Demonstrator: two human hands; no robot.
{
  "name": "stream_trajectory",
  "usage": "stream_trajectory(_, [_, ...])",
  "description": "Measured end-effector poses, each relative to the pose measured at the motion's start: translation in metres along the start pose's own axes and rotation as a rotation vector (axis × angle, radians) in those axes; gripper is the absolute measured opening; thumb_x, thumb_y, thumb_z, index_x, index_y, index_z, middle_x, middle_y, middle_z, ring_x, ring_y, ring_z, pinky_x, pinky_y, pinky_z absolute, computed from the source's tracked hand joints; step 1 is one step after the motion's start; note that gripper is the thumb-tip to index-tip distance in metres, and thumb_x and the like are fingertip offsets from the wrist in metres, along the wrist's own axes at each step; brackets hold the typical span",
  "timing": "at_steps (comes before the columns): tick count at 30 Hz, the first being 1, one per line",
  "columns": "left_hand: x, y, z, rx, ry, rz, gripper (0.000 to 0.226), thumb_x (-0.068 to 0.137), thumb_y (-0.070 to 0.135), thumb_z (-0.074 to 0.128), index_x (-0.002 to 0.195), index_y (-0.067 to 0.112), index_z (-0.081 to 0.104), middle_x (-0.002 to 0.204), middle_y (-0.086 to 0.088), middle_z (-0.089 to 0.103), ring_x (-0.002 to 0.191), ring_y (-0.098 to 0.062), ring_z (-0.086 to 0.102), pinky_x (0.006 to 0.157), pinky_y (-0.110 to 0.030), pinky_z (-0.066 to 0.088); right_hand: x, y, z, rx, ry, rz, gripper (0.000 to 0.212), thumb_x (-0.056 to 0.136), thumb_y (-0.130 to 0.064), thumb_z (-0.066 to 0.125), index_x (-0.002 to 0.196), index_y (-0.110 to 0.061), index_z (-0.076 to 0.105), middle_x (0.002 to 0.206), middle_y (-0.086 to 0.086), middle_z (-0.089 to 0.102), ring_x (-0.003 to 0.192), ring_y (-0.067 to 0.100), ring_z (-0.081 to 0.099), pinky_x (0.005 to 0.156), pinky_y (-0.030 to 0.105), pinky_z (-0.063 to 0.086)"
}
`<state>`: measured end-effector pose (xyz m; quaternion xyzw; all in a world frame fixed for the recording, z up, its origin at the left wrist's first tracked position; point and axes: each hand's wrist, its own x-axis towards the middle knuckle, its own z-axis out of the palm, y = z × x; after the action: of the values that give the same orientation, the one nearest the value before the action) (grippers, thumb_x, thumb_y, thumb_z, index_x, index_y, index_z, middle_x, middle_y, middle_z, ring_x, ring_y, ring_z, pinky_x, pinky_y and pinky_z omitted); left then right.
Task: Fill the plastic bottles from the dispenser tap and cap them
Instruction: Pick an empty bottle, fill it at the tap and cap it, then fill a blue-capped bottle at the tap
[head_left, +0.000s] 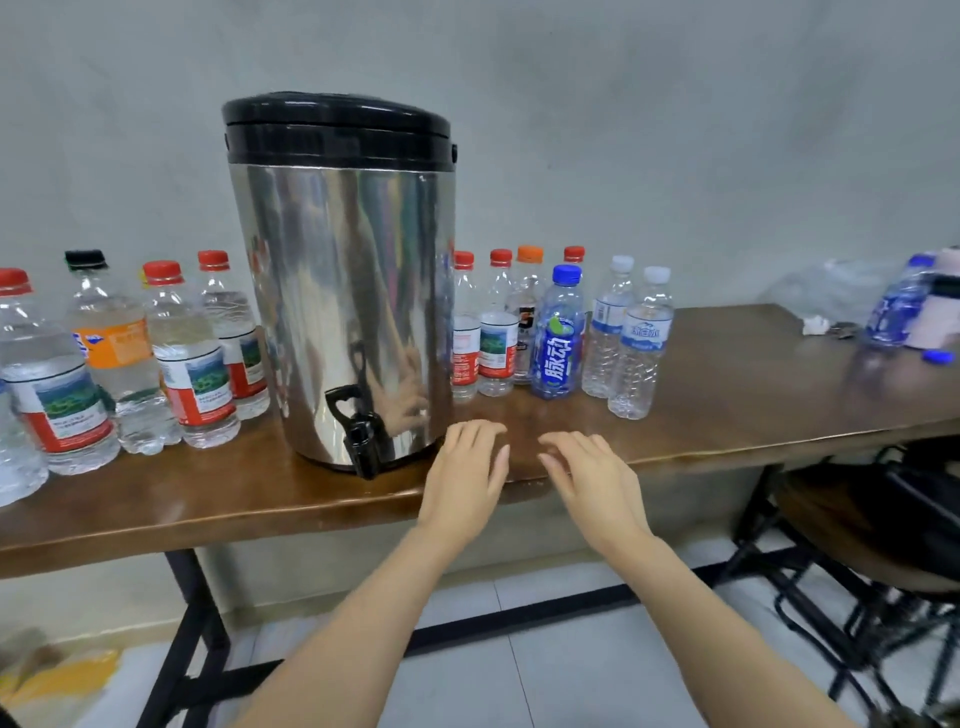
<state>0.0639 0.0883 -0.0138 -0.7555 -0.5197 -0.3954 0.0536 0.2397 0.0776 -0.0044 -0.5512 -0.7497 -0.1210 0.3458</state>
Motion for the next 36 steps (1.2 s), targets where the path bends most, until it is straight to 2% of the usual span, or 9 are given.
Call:
stream_trajectory(3, [0.031, 0.003, 0.025, 0.090, -0.055, -0.014, 0.031, 0.100, 0.028, 0.051, 0.124, 0.010, 0.060, 0.122, -0.005, 0.061, 0.117, -0.025, 0.053, 0.103, -0.035, 0.040, 0.018, 0.020, -0.001, -0.008, -0.043, 0.039, 0.023, 0.096, -0.031, 0.060, 0.117, -0.024, 0.065, 0.104, -0.010, 0.068, 0.095, 0.017, 0.058, 0.069, 0.030, 0.049])
stream_trajectory(10, [0.057, 0.000, 0.052, 0.172, -0.165, -0.064, 0.045, 0.105, 0.039, 0.035, 0.145, 0.019, 0.040, 0.146, 0.000, 0.045, 0.139, -0.017, 0.035, 0.122, -0.035, 0.019, 0.064, 0.031, 0.007, -0.013, -0.090, 0.042, 0.031, 0.100, -0.034, 0.052, 0.129, -0.023, 0.057, 0.118, -0.006, 0.065, 0.107, 0.018, 0.056, 0.076, 0.032, 0.047])
stream_trajectory(16, [0.058, -0.005, 0.059, 0.199, -0.161, -0.122, 0.051, 0.103, 0.044, 0.025, 0.145, 0.017, 0.040, 0.147, -0.004, 0.044, 0.139, -0.022, 0.034, 0.122, -0.041, 0.018, 0.123, 0.032, 0.006, -0.073, -0.091, 0.025, 0.041, 0.101, -0.026, 0.049, 0.141, -0.020, 0.043, 0.140, 0.001, 0.047, 0.122, 0.022, 0.046, 0.078, 0.031, 0.047])
stream_trajectory(22, [0.059, -0.004, 0.059, 0.191, -0.095, -0.179, 0.051, 0.101, 0.042, 0.031, 0.143, 0.015, 0.042, 0.142, -0.007, 0.047, 0.133, -0.027, 0.038, 0.117, -0.045, 0.026, 0.183, 0.035, 0.008, -0.193, -0.098, 0.123, 0.077, 0.094, -0.020, 0.064, 0.154, -0.020, 0.016, 0.162, 0.006, 0.012, 0.135, 0.032, 0.031, 0.085, 0.038, 0.050])
stream_trajectory(26, [0.060, -0.003, 0.061, 0.206, -0.111, -0.192, 0.049, 0.103, 0.041, 0.035, 0.144, 0.015, 0.040, 0.143, -0.008, 0.046, 0.134, -0.027, 0.037, 0.117, -0.045, 0.026, 0.215, 0.042, 0.002, -0.152, -0.163, 0.088, 0.091, 0.092, -0.021, 0.067, 0.157, -0.022, 0.005, 0.165, 0.003, 0.000, 0.144, 0.034, 0.019, 0.102, 0.046, 0.046])
stream_trajectory(28, [0.060, -0.004, 0.061, 0.205, -0.114, -0.199, 0.049, 0.103, 0.041, 0.036, 0.144, 0.015, 0.041, 0.143, -0.008, 0.046, 0.134, -0.028, 0.037, 0.117, -0.046, 0.027, 0.223, 0.044, -0.001, -0.144, -0.241, 0.086, 0.098, 0.090, -0.025, 0.069, 0.157, -0.021, -0.002, 0.165, 0.004, 0.002, 0.147, 0.035, 0.013, 0.110, 0.049, 0.039])
stream_trajectory(31, [0.060, -0.004, 0.062, 0.201, -0.112, -0.199, 0.050, 0.102, 0.041, 0.037, 0.145, 0.015, 0.040, 0.143, -0.008, 0.046, 0.134, -0.028, 0.037, 0.117, -0.046, 0.027, 0.224, 0.040, -0.002, -0.135, -0.223, 0.092, 0.094, 0.090, -0.028, 0.069, 0.157, -0.017, 0.004, 0.159, 0.008, 0.019, 0.137, 0.036, 0.029, 0.102, 0.046, 0.044])
stream_trajectory(33, [0.060, -0.004, 0.062, 0.197, -0.107, -0.197, 0.050, 0.102, 0.041, 0.036, 0.145, 0.015, 0.040, 0.144, -0.007, 0.045, 0.135, -0.027, 0.037, 0.117, -0.046, 0.027, 0.221, 0.035, -0.004, -0.117, -0.144, 0.086, 0.077, 0.092, -0.030, 0.068, 0.151, -0.014, 0.022, 0.150, 0.010, 0.027, 0.126, 0.036, 0.037, 0.090, 0.043, 0.049])
stream_trajectory(36, [0.060, -0.004, 0.062, 0.195, -0.090, -0.194, 0.052, 0.102, 0.044, 0.032, 0.143, 0.014, 0.042, 0.142, -0.008, 0.047, 0.132, -0.028, 0.039, 0.116, -0.045, 0.030, 0.216, 0.029, -0.006, -0.050, -0.066, 0.088, 0.054, 0.094, -0.030, 0.065, 0.139, -0.013, 0.041, 0.142, 0.013, 0.032, 0.119, 0.035, 0.041, 0.088, 0.043, 0.051])
